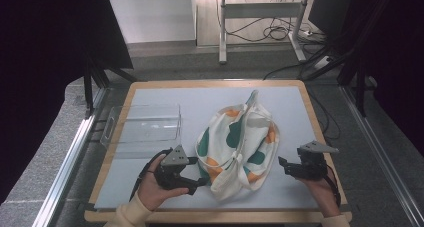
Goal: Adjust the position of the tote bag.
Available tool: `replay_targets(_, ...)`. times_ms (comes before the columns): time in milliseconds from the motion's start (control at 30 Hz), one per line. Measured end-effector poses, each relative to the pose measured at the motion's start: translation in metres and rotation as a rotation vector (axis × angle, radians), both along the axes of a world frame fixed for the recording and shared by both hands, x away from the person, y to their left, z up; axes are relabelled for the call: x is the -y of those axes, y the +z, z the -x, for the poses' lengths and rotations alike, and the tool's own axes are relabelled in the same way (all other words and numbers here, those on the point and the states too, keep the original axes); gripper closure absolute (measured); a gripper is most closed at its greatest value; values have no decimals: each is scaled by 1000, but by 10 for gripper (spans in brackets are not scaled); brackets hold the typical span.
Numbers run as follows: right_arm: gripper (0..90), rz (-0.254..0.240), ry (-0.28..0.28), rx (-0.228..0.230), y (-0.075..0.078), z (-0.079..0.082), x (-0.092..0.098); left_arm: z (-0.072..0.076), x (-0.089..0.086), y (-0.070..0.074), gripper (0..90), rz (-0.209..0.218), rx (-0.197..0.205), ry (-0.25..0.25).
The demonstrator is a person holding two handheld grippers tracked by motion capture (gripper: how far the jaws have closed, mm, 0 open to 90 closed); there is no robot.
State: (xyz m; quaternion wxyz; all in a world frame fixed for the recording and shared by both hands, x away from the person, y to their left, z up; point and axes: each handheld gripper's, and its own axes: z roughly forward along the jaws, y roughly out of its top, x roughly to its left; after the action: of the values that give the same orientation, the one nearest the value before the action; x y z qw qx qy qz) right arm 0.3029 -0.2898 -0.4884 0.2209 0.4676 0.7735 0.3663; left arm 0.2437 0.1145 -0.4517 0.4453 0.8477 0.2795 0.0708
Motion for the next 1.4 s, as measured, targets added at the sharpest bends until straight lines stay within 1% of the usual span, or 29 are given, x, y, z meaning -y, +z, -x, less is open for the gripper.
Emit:
replay_targets(33, 215, 0, 0, 0, 0, 0, 0, 1, 5, -1, 249, 3, -2, -8)
replay_targets(67, 215, 0, 0, 0, 0, 0, 0, 1, 5, -1, 246, 3, -2, -8)
replay_targets(133, 215, -1, -6, -3, -1, -1, 0, 3, 12, -2, 243, 8, -9, -26)
replay_targets(300, 215, -3, -17, -6, -1, -2, 1, 9, 27, -3, 233, 10, -11, -70)
replay_targets(400, 216, -2, -21, -8, -1, -2, 1, 10, 37, -7, 232, -7, -17, -94)
replay_targets(467, 215, -2, -21, -7, -1, -2, 1, 10, 45, -11, 239, -32, -29, -105)
replay_targets(533, 216, -1, -21, -8, -1, -2, 1, 8, 51, -15, 288, -59, -41, -105)
replay_targets(633, 215, 0, -25, -10, -2, -2, 2, 4, 56, -18, 441, -90, -68, -116)
replay_targets(700, 215, 4, -26, -11, -2, -3, 2, 2, 58, -19, 555, -102, -88, -145)
replay_targets(800, 215, 6, -24, -15, -3, -3, 1, 1, 58, -20, 666, -105, -90, -160)
replay_targets(867, 215, 7, -25, -15, -3, -3, 0, -1, 56, -21, 727, -97, -97, -156)
replay_targets(967, 215, 10, -26, -14, -3, -3, 1, -2, 53, -23, 766, -93, -105, -154)
replay_targets(1100, 216, 5, -25, -10, -2, -3, 2, -2, 53, -24, 781, -91, -102, -153)
replay_targets(1133, 216, -12, -26, -4, -1, -3, 3, -2, 53, -24, 784, -92, -102, -153)
replay_targets(1200, 224, -29, -24, -6, 1, -3, 4, -2, 53, -25, 785, -91, -102, -153)
replay_targets(1300, 245, -28, -11, 17, 8, -4, 5, -2, 52, -26, 785, -85, -106, -150)
replay_targets(1400, 259, -38, -4, 29, 19, -7, 4, -2, 51, -25, 785, -79, -108, -149)
